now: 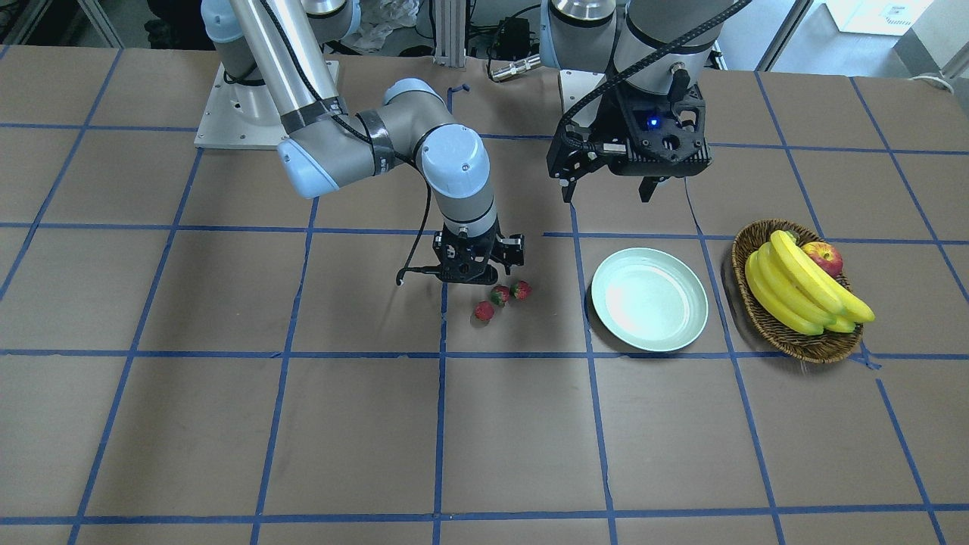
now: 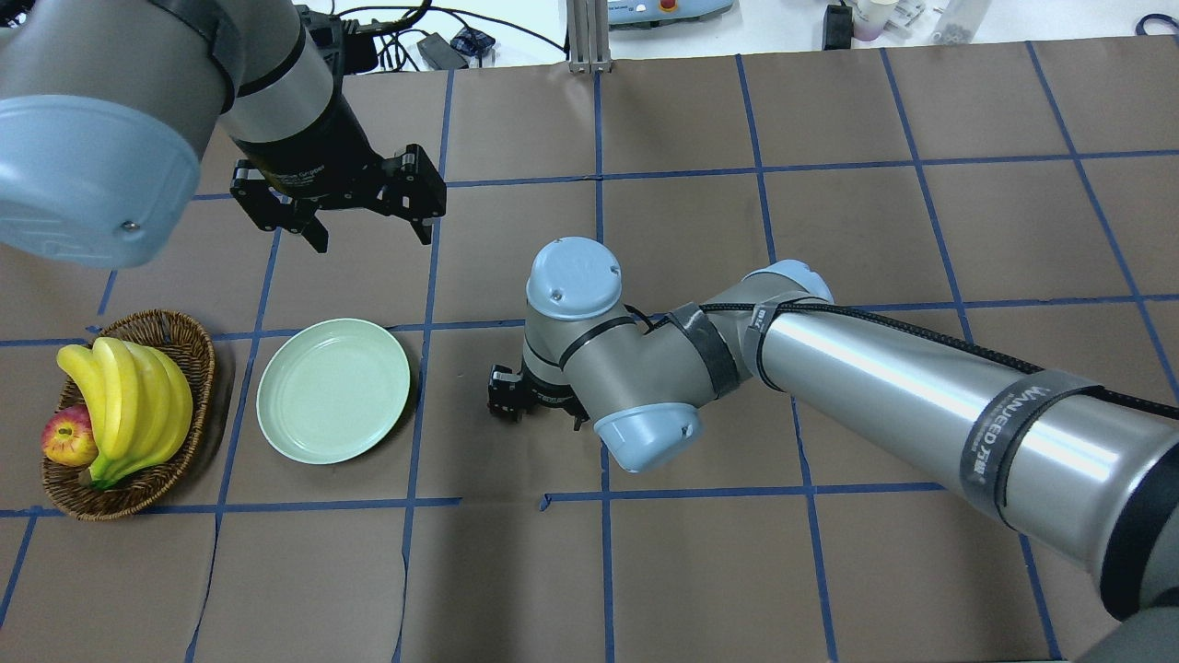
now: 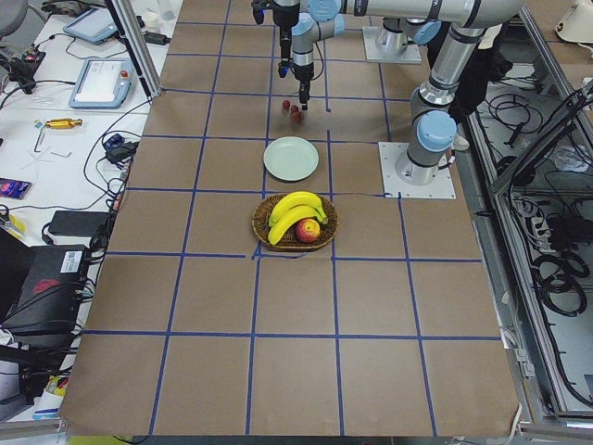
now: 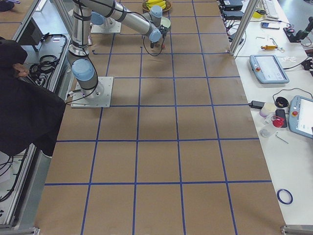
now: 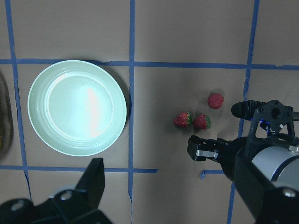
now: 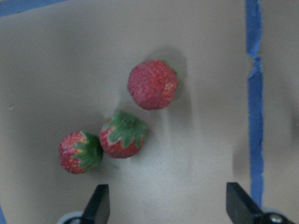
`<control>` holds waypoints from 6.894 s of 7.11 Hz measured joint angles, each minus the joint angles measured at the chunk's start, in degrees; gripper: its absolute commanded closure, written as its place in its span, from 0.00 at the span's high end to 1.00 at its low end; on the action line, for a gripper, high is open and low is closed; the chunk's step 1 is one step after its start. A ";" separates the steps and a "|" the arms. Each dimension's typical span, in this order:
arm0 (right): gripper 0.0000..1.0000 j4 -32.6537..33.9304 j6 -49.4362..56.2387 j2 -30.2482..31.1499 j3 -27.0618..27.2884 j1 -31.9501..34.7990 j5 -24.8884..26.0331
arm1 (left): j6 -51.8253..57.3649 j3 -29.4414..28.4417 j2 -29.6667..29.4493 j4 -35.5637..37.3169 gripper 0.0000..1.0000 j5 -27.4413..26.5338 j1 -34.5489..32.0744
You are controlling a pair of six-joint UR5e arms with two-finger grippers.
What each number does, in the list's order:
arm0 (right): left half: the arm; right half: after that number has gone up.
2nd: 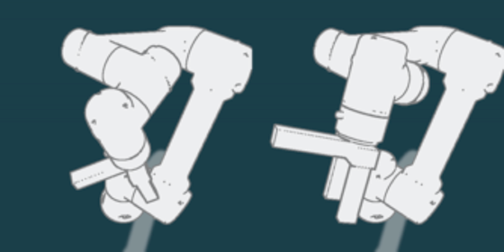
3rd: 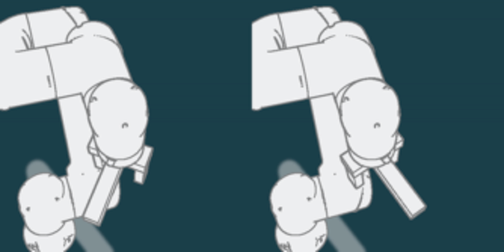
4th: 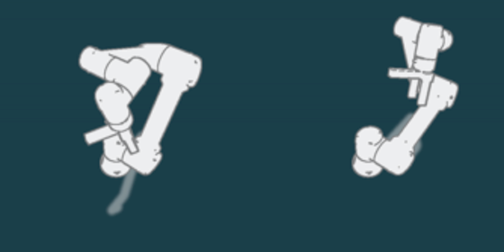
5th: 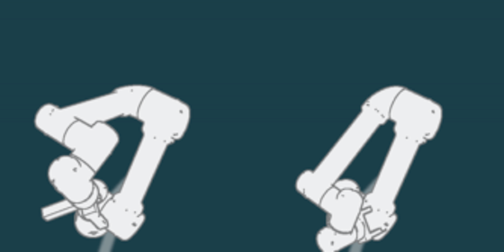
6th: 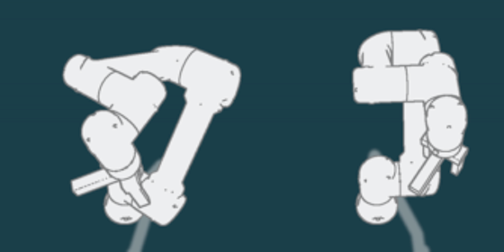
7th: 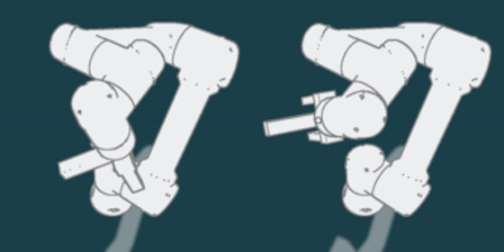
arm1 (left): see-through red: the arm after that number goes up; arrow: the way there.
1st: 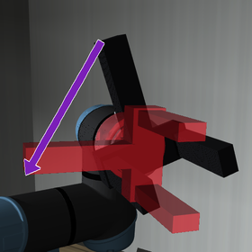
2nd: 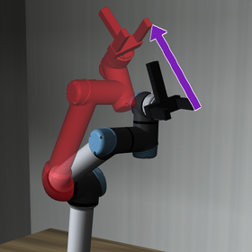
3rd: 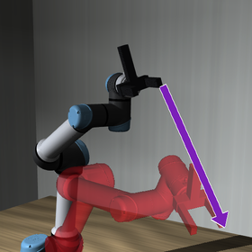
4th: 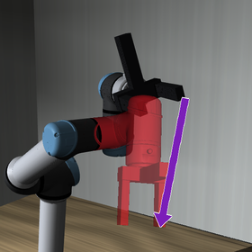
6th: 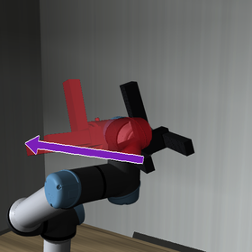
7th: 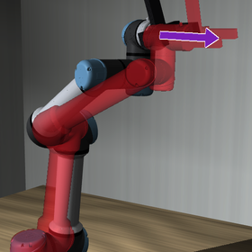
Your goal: Collect all strawberries into plate
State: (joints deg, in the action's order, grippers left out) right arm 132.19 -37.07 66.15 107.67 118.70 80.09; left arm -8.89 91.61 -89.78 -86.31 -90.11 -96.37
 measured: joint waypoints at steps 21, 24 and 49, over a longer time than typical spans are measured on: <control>1.00 -46.03 30.80 19.40 -26.15 -22.73 8.39 | -2.22 0.70 -1.77 5.27 1.00 0.13 -0.82; 1.00 -46.14 30.63 19.29 -26.18 -22.79 8.33 | -8.09 11.40 -3.94 11.51 1.00 -0.20 -4.10; 1.00 -43.77 30.04 19.88 -25.83 -23.65 10.26 | -76.10 29.23 -18.80 47.05 0.31 -1.26 -7.59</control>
State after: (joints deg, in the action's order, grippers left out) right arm 88.42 -7.03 86.03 81.83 95.05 90.35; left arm -84.99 120.84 -108.58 -39.26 -91.37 -103.96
